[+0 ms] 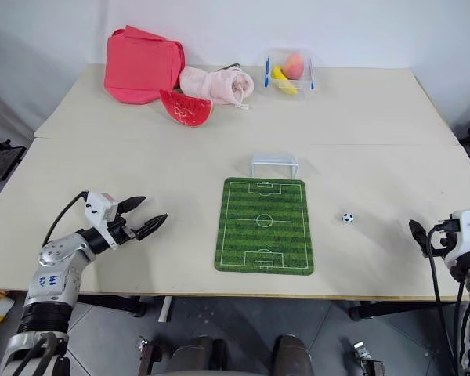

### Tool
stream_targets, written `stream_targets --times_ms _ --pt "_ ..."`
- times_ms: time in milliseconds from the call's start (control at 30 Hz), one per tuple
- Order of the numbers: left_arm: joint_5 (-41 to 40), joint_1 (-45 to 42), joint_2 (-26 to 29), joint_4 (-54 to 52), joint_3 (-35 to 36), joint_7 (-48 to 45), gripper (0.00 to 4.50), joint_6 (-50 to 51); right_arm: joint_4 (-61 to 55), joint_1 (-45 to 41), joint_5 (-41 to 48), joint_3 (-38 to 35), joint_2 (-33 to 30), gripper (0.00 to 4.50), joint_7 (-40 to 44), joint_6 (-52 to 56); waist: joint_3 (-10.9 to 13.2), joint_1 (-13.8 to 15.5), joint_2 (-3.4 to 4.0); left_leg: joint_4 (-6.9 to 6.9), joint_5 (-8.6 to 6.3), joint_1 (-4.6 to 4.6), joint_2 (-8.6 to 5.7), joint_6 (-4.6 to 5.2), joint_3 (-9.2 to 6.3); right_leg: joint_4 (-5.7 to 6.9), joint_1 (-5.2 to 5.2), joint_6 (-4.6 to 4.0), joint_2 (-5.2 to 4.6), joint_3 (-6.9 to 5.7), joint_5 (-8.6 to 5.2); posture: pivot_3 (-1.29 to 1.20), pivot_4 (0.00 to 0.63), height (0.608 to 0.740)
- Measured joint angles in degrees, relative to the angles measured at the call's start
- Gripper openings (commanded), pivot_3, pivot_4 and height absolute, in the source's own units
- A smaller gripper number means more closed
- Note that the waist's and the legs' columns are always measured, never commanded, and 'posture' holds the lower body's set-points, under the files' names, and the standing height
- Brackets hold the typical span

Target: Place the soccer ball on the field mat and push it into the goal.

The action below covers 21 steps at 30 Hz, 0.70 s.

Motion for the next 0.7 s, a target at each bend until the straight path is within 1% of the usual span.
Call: stream_targets --times_ms 167,300,400,500,600,700 --pt "-0.22 -0.47 -0.01 0.17 0.24 0.75 4.5 1.22 -0.03 -0.04 0.02 0.0 0.0 4.48 0.01 0.3 0.0 0.0 0.0 0.0 0.0 0.0 0.0 0.0 0.0 0.01 0.0 0.0 0.0 0.0 0.0 0.0 0.15 0.74" --pt "-0.27 -0.55 0.08 0.16 0.39 0.7 4.5 1.77 -2.65 0.35 0.97 0.0 -0.11 4.48 1.23 2.98 0.0 0.02 0.0 0.01 0.0 0.0 0.0 0.0 -0.01 0.03 0.0 0.0 0.0 0.0 0.0 0.0 0.15 0.74" --pt "-0.46 -0.55 0.42 0.14 0.37 -0.72 4.5 2.09 -6.63 0.14 2.52 0.06 -1.68 4.48 3.73 6.74 0.0 0.03 0.0 0.04 0.0 0.0 0.0 0.0 0.0 0.05 0.0 0.0 0.0 0.01 0.0 0.0 0.15 0.74" --pt "-1.46 -0.54 0.66 -0.86 -0.06 -4.24 4.5 2.74 -12.34 -2.24 5.73 0.94 -3.82 4.48 7.95 12.33 0.01 -0.16 0.0 0.08 0.0 0.0 0.04 0.0 0.01 0.05 -0.01 0.0 0.02 0.03 0.0 0.0 0.15 0.74" --pt "-3.01 -0.5 0.85 -4.63 -1.45 -7.94 4.5 4.53 -17.53 -6.28 7.62 5.68 -6.5 4.48 13.38 17.13 0.02 -0.17 -0.03 0.13 0.0 0.0 0.1 0.0 -0.01 0.08 -0.01 0.0 0.07 0.03 0.0 0.0 0.15 0.74" --pt "-3.15 -0.56 1.24 -6.45 -3.18 -10.43 4.5 4.39 -18.95 -9.66 7.56 12.27 -7.26 4.48 19.61 18.26 0.03 0.01 -0.04 0.13 0.0 0.0 0.06 0.0 -0.02 0.08 -0.01 0.0 0.08 0.02 0.0 0.0 0.15 0.74"
